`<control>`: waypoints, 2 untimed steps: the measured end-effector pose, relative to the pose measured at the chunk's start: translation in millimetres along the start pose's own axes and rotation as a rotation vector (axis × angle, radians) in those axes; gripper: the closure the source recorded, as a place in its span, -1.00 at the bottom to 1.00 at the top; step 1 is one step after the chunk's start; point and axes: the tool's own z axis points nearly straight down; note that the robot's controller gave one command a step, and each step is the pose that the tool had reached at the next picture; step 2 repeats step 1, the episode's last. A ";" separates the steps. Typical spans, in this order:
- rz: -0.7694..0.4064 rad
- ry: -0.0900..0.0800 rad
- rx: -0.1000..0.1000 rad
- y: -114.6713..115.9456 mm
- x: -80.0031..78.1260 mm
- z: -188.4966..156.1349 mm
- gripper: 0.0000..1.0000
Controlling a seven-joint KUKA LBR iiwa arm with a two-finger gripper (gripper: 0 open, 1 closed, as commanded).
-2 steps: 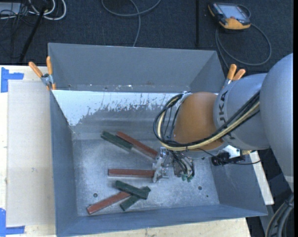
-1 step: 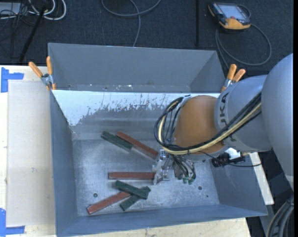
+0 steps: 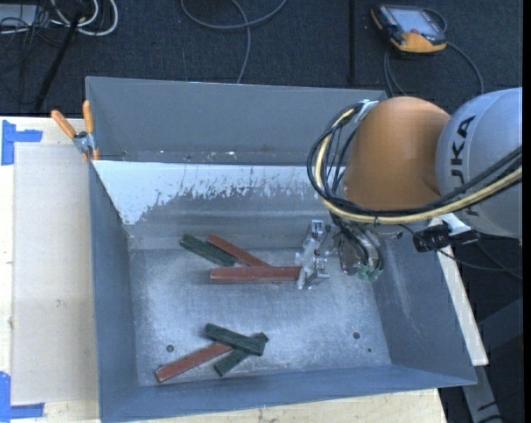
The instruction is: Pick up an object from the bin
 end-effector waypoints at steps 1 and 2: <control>0.000 0.000 0.000 0.0 0.1 0.1 1.00; 0.000 0.000 0.000 0.0 0.1 0.1 1.00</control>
Offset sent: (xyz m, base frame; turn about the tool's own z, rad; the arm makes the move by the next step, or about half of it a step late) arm 0.0148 0.0023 0.0003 -0.6535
